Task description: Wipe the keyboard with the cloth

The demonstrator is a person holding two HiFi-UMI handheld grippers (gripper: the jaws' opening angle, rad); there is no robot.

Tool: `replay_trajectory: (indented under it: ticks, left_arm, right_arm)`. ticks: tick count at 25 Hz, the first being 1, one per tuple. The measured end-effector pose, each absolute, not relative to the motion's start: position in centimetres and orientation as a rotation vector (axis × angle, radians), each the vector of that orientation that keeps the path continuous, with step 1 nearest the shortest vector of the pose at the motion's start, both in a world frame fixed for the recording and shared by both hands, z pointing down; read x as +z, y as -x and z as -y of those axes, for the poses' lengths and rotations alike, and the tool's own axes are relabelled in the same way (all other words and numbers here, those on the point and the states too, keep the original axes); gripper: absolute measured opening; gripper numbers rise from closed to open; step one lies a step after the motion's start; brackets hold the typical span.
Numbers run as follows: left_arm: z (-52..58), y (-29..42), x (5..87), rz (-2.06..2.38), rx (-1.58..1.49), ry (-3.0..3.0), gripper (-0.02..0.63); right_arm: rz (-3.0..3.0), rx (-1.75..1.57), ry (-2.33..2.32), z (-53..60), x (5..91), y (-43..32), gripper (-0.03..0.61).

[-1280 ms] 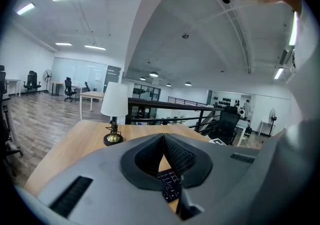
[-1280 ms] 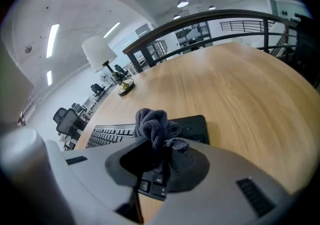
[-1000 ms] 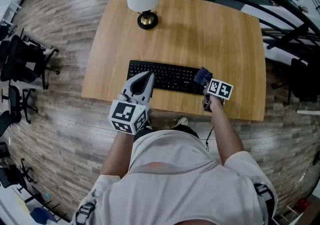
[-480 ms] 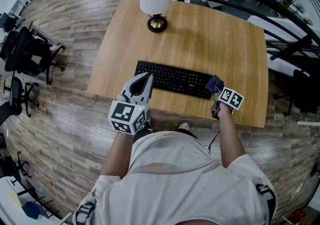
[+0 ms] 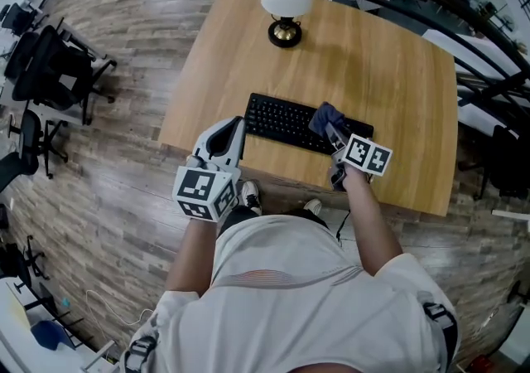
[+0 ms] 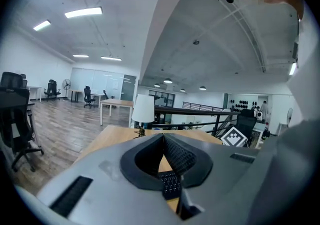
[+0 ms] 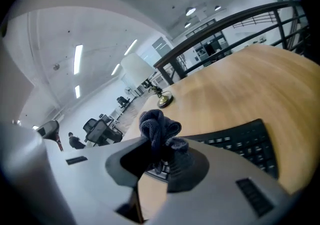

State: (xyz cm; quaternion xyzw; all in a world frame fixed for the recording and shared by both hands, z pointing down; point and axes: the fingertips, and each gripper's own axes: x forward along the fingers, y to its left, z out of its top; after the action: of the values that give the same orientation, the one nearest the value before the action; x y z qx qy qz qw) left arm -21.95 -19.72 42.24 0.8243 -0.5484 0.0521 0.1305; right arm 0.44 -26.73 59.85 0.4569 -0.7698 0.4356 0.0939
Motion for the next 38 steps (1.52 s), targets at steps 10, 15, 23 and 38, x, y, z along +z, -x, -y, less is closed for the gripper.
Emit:
replay_trajectory:
  ticks: [10,15,23,38]
  left_arm:
    - [18.9,28.8,44.3,1.631,0.152,-2.316,0.015]
    - [18.5,31.9,44.6,1.658,0.153,-2.288,0.014]
    - [18.0,33.4,45.9,1.636,0.175,-2.276,0.015]
    - [22.4,24.4,44.8,1.449,0.193,-2.430,0.015]
  right_arm:
    - [2.297,1.272,-1.000,26.0,63.5,18.1,0.129]
    - [2.233,1.286,-0.920,26.0,66.9,23.9,0.129]
    - [2.115,1.248,-1.003,26.8,70.9,24.3,0.129]
    - [2.050,1.384,-1.158,25.2,71.3,12.2,0.129]
